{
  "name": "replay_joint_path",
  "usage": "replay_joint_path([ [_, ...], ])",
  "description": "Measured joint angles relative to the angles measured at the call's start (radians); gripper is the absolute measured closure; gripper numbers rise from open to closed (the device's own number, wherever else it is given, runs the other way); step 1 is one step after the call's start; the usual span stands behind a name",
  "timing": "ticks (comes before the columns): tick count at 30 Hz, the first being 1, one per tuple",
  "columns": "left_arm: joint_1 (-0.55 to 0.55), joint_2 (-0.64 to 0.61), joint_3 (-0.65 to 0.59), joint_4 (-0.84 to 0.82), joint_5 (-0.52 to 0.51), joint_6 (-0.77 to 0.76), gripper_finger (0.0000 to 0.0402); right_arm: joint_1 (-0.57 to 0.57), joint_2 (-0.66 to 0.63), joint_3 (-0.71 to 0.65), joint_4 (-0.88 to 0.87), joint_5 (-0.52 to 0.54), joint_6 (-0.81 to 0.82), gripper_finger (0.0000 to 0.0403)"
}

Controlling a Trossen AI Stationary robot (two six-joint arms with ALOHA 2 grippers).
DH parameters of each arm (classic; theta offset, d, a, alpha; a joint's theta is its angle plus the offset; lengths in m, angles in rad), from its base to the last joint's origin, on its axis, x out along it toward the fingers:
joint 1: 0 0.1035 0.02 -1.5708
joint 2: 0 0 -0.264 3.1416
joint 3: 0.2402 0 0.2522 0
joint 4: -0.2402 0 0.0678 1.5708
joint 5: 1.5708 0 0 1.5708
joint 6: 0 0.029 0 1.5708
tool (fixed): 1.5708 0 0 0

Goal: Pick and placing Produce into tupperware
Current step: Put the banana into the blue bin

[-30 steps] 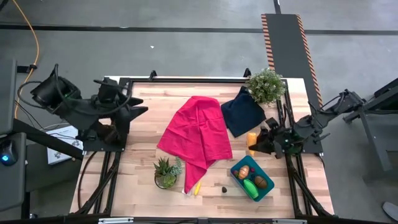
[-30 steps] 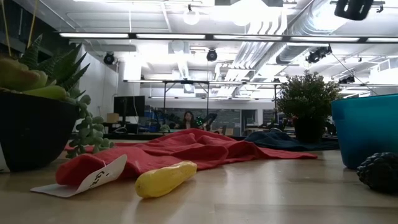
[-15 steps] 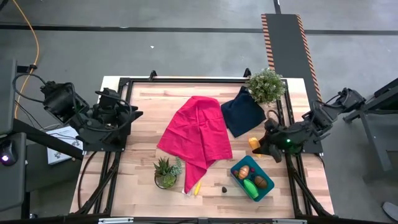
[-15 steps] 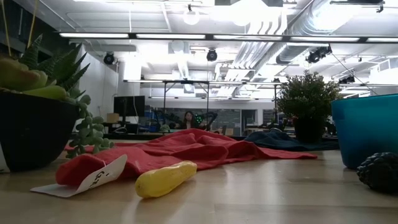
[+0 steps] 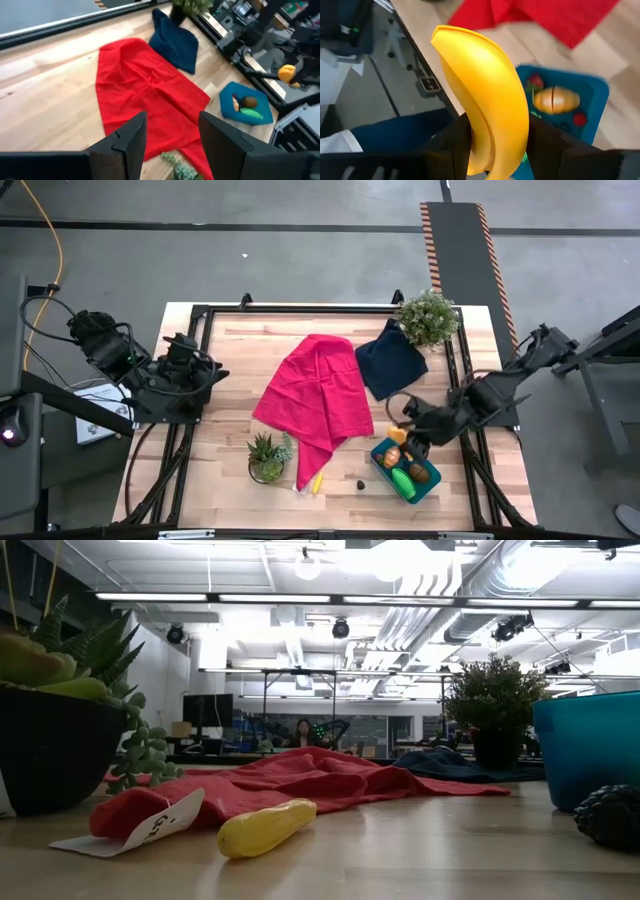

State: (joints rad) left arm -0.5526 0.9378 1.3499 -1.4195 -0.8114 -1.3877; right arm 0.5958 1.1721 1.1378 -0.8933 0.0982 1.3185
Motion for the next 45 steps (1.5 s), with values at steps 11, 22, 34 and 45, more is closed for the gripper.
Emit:
replay_joint_path([
  [11, 0.002, -0.156, -0.253, 0.291, 0.048, 0.189, 0.0236, 0.053, 0.177, 0.0, 0.0, -0.057, 0.235, 0.0259],
  [22, 0.003, -0.191, -0.391, 0.466, 0.15, 0.341, 0.0236, 0.055, 0.318, 0.0, -0.009, -0.107, 0.359, 0.0259],
  [34, 0.003, -0.194, -0.467, 0.556, 0.179, 0.419, 0.0236, 0.053, 0.38, -0.008, -0.077, -0.144, 0.481, 0.0259],
  [45, 0.003, -0.231, -0.537, 0.594, 0.203, 0.414, 0.0236, 0.052, 0.422, -0.009, -0.095, -0.171, 0.568, 0.0259],
])
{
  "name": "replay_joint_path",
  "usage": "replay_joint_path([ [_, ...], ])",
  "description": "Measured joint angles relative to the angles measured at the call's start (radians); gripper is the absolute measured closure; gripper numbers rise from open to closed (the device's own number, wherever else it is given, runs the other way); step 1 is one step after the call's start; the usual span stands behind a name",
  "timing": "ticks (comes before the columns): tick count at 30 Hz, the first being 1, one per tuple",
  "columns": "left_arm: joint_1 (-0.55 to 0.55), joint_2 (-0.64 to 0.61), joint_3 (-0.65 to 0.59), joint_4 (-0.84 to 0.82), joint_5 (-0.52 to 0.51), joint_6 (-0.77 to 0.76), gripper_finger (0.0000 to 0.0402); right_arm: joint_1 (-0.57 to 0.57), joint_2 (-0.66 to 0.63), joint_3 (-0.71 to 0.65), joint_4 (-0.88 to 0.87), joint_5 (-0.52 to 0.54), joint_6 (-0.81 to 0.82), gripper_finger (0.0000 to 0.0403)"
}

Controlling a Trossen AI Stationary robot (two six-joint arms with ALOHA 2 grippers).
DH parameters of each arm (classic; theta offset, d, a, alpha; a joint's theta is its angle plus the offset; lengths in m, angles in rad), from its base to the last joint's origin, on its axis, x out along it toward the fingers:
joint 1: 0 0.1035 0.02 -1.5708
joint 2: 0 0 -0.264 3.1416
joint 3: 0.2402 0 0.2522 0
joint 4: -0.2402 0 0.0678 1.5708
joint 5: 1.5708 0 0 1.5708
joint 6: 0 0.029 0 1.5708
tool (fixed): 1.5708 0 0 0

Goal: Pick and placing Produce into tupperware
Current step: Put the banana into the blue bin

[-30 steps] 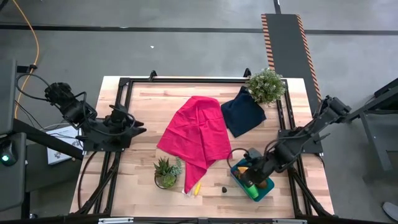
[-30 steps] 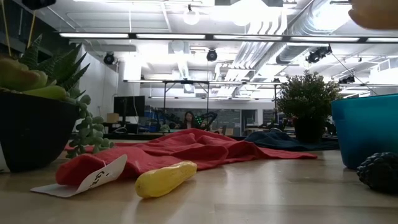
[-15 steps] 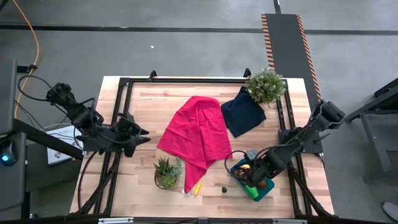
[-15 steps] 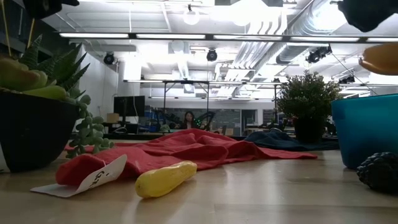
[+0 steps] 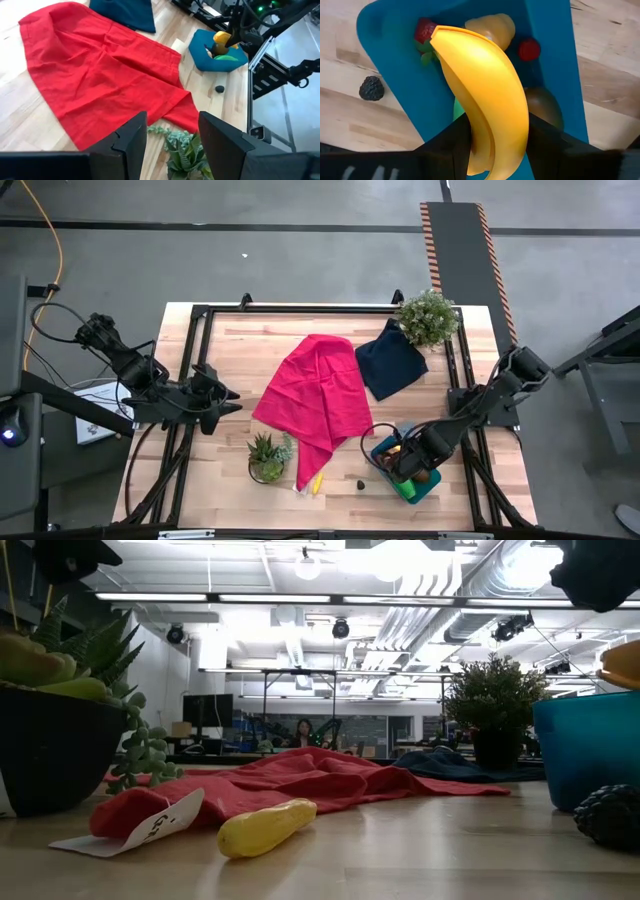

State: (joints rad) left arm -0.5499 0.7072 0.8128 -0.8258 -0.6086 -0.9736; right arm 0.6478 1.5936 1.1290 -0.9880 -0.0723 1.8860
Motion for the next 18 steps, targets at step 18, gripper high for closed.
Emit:
replay_joint_path([
  [18, 0.0, -0.008, -0.037, 0.025, 0.022, -0.009, 0.0236, -0.02, 0.013, -0.001, 0.006, -0.018, 0.0, 0.0252],
])
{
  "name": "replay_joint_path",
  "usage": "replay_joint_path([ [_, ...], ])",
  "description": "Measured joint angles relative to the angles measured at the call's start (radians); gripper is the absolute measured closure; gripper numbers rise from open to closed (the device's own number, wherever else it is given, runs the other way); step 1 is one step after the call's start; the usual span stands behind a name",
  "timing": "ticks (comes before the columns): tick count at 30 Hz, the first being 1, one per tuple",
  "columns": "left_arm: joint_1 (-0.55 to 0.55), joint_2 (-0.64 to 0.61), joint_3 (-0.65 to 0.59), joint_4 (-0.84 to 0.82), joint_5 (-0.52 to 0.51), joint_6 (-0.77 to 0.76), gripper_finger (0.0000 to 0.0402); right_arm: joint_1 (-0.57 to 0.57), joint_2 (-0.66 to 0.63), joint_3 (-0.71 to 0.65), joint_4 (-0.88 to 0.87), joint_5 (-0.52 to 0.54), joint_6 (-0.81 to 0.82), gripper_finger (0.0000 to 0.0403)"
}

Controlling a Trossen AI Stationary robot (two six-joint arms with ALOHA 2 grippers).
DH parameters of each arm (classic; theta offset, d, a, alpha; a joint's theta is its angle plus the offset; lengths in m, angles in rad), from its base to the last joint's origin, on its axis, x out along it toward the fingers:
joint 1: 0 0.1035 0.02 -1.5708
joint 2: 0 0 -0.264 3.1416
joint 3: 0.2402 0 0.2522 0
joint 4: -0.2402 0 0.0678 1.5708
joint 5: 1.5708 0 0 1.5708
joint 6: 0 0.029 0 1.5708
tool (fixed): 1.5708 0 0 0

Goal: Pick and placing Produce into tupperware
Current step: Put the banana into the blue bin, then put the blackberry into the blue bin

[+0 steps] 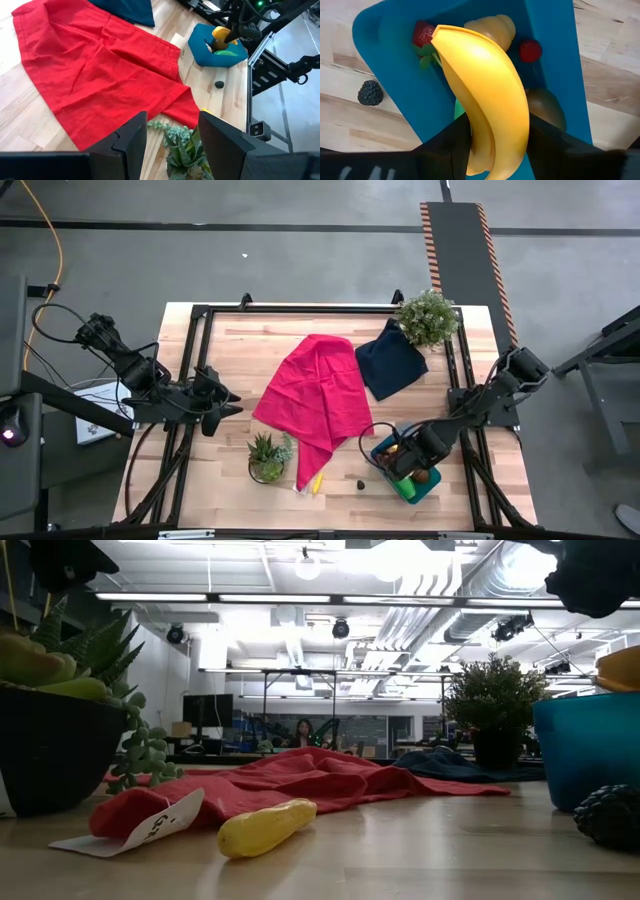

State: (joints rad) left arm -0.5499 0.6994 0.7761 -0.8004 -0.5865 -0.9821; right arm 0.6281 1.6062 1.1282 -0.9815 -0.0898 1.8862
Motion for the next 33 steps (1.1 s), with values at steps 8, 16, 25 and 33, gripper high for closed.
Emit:
replay_joint_path([
  [8, 0.0, 0.0, 0.0, 0.0, 0.0, 0.0, 0.0236, 0.0, 0.0, 0.0, 0.017, 0.0, 0.0, 0.0224],
  [16, 0.0, 0.0, 0.0, -0.001, 0.0, 0.0, 0.0236, 0.001, 0.0, 0.0, 0.017, 0.0, -0.001, 0.0213],
  [25, 0.0, 0.0, 0.0, -0.001, 0.0, 0.0, 0.0236, 0.001, 0.0, 0.0, 0.014, 0.005, -0.005, 0.0213],
  [33, 0.0, 0.0, 0.0, -0.001, 0.0, 0.001, 0.0236, 0.001, -0.006, 0.034, 0.029, 0.107, -0.063, 0.0213],
])
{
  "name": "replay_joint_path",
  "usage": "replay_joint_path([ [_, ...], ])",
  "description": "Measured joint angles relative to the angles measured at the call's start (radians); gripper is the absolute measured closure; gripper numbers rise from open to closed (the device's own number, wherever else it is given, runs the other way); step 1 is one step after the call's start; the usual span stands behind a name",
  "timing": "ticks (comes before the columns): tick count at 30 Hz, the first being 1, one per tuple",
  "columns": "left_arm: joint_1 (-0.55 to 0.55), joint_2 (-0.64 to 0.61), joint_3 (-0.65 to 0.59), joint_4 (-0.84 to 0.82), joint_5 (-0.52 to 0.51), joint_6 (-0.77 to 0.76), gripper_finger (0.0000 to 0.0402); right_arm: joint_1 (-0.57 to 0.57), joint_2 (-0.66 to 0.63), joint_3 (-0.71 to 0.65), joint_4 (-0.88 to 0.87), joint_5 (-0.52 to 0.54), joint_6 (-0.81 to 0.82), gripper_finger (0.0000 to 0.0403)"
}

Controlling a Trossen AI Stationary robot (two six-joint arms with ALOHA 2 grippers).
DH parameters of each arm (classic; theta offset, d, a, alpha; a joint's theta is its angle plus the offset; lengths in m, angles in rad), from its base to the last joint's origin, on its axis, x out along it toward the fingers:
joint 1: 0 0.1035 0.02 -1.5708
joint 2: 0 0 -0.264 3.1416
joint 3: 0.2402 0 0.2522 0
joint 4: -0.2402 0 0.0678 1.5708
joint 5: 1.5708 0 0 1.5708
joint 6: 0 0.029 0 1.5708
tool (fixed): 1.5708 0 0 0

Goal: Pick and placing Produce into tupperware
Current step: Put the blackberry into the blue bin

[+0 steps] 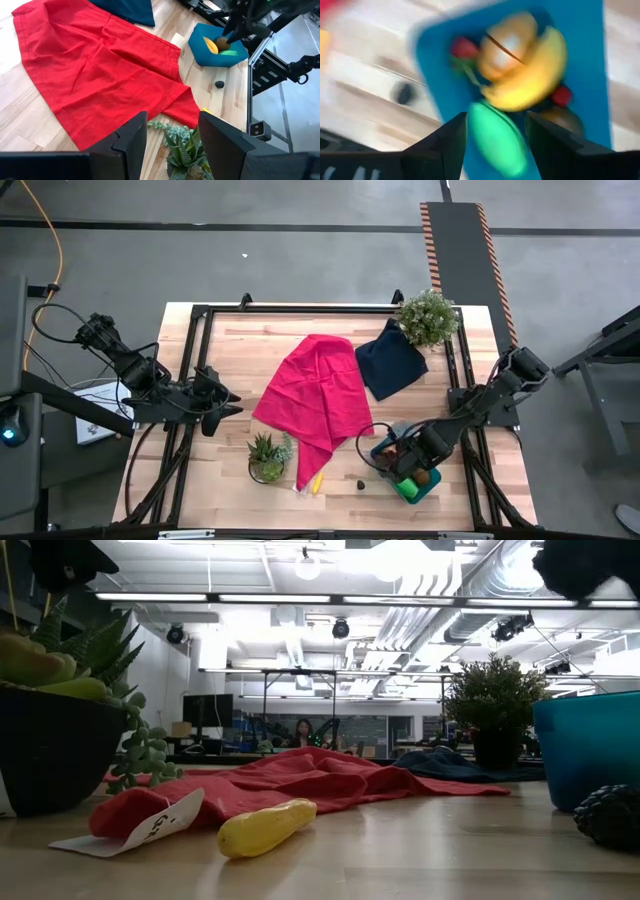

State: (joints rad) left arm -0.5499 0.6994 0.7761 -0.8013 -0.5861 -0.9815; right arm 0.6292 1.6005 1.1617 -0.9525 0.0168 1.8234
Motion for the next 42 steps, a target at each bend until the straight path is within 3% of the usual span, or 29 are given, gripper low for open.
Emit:
replay_joint_path([
  [7, 0.0, -0.004, 0.0, 0.0, 0.003, -0.001, 0.0236, -0.006, -0.005, 0.111, 0.027, 0.29, -0.097, 0.0213],
  [16, 0.0, -0.015, 0.0, 0.068, 0.033, 0.035, 0.0236, -0.052, -0.005, 0.183, 0.169, 0.327, -0.379, 0.0213],
  [21, 0.0, -0.015, 0.0, 0.132, 0.071, 0.062, 0.0236, -0.089, -0.004, 0.184, 0.305, 0.283, -0.56, 0.0213],
  [33, 0.0, -0.015, 0.0, 0.359, 0.081, 0.068, 0.0236, -0.162, -0.003, 0.184, 0.462, 0.024, -0.774, 0.0213],
  [37, 0.0, -0.015, 0.0, 0.363, 0.09, 0.069, 0.0236, -0.171, -0.003, 0.184, 0.392, -0.073, -0.788, 0.0215],
  [42, 0.0, -0.014, 0.0, 0.343, 0.096, 0.057, 0.0236, -0.131, -0.003, 0.184, 0.269, -0.089, -0.804, 0.0224],
])
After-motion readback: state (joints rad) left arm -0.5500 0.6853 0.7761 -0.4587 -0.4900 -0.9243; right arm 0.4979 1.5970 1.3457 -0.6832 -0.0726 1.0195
